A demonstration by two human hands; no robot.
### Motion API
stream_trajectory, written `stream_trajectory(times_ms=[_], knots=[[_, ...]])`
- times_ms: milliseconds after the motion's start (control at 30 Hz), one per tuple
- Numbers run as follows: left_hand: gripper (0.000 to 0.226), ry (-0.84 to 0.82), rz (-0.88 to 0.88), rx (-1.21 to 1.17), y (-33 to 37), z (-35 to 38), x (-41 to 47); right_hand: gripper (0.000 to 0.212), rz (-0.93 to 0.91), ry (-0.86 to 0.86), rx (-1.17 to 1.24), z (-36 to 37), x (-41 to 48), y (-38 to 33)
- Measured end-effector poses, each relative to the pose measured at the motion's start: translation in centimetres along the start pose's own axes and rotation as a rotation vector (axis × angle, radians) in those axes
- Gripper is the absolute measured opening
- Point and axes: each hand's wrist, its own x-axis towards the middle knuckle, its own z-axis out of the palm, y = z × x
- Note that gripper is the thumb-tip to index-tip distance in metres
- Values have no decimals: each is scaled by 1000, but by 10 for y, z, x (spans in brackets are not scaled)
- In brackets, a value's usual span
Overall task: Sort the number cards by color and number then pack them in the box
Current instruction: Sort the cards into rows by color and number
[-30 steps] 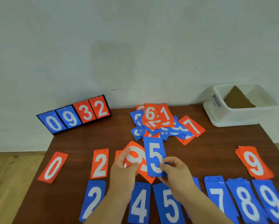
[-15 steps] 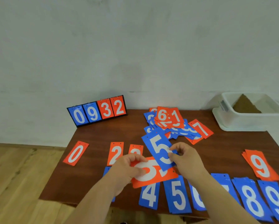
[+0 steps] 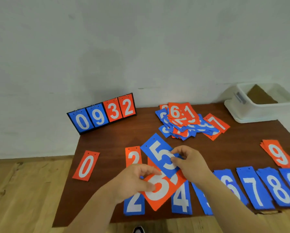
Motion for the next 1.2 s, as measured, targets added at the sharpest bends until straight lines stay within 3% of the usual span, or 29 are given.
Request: stream_trajectory(times_ms=[67, 200, 300, 533, 767, 967, 1067, 1200], knots=[[35, -13, 13, 26, -3, -2, 12, 7, 43, 120, 43, 7, -1, 4], [31, 167, 82, 3, -19, -1, 38, 9, 162, 388, 207, 1, -6, 33], [31, 236, 52, -24, -30, -2, 55, 12, 276, 465, 167, -9, -19, 71], [40, 224, 54, 148, -38, 12, 75, 14, 547, 437, 54, -20, -36, 149], [44, 291, 23, 210, -37, 30, 83, 25, 562, 221, -279, -31, -26, 195], [41, 403, -18, 179, -35, 72, 85, 18, 488, 6, -538, -51, -16, 204], [40, 418, -45, 169, -24, 106, 89, 13, 362, -14, -359, -73, -11, 194], [39, 396, -37, 97, -3, 163, 106, 15, 309, -131, 319, -102, -6, 178]])
